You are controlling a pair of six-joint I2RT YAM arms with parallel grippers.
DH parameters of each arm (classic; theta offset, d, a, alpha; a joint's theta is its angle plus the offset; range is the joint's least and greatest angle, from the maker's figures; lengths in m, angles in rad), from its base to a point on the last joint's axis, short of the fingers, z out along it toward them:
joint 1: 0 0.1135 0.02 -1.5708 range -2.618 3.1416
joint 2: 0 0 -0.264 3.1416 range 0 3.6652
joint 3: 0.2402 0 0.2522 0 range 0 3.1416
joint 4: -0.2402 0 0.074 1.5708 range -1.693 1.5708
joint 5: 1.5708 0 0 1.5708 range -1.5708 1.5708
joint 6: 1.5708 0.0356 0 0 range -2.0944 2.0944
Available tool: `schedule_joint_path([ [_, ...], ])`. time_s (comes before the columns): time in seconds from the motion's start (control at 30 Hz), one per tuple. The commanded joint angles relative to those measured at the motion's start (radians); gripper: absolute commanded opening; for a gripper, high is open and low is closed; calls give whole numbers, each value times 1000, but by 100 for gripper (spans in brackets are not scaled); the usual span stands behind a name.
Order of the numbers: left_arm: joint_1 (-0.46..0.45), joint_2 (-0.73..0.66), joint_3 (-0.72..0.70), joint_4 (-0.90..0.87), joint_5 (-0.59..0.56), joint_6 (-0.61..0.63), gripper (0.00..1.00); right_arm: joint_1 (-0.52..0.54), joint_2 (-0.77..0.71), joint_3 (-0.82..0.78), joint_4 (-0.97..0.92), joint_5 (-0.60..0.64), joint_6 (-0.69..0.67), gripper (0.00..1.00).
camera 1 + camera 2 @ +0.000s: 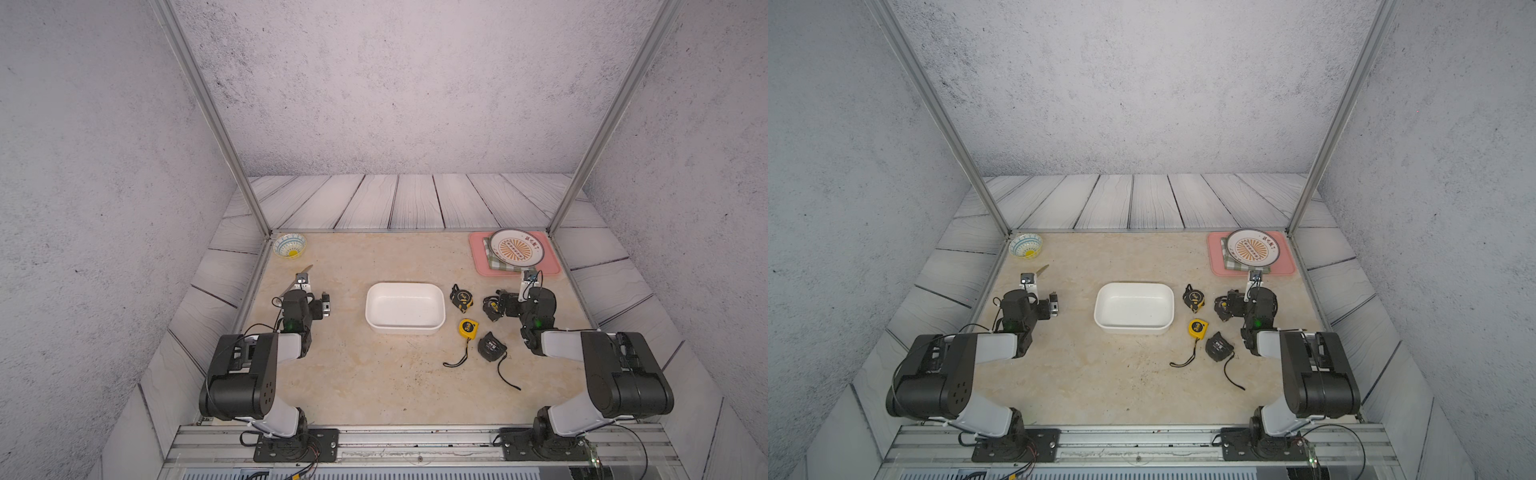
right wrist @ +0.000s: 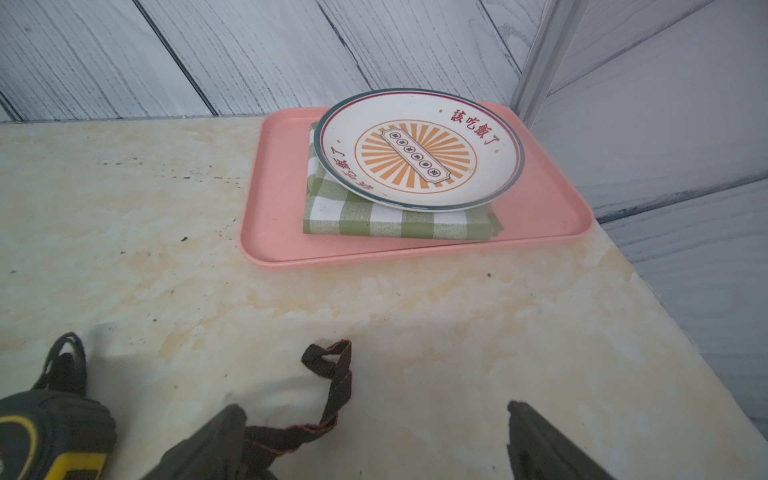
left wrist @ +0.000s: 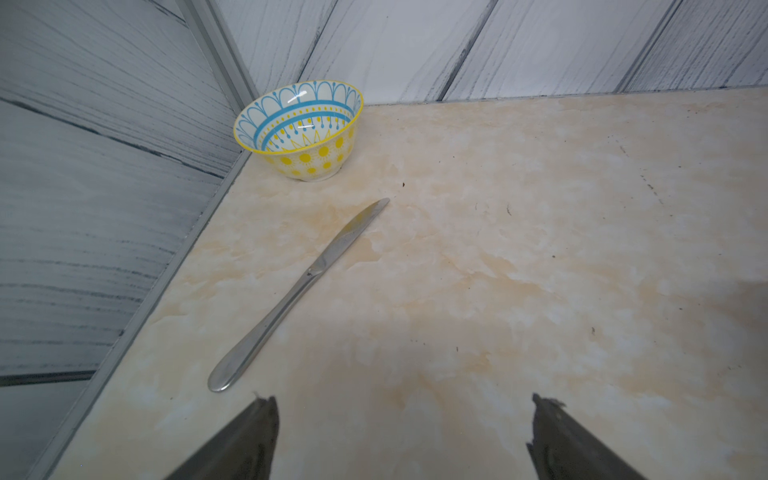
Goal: Take the tape measure out of the storage box
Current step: Reset both arms
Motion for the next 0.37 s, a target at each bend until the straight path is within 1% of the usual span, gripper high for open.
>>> schedule_joint_path([
  [0.0, 9, -1, 11, 15, 9, -10, 98, 2, -4, -5, 15, 2, -6, 99],
  [0.33, 9, -5, 9, 17, 9, -11, 98, 3, 1, 1, 6, -5, -13, 99],
])
